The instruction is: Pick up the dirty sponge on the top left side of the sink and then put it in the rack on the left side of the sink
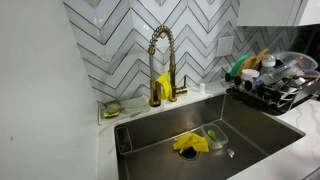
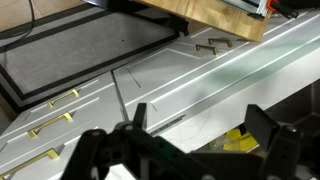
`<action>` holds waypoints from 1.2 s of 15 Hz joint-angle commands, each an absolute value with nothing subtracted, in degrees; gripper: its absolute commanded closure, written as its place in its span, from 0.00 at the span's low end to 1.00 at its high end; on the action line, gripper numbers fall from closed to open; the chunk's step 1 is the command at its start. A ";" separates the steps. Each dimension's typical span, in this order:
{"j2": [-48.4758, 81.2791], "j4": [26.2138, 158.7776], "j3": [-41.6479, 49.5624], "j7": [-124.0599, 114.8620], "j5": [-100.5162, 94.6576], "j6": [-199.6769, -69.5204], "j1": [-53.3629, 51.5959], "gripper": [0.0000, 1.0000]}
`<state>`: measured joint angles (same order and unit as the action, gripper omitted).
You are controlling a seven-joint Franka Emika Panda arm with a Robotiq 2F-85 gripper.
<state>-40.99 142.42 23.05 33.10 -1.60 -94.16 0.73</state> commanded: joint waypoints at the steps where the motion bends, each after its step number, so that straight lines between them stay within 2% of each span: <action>1: -40.57 142.35 21.93 33.89 -0.88 -94.11 2.15 0.00; 6: -40.37 141.55 20.99 35.27 0.03 -94.74 0.23 0.00; 15: -34.46 125.56 8.07 42.55 12.58 -91.69 -14.38 0.00; 18: -35.59 126.57 5.86 41.02 12.27 -93.62 -12.99 0.00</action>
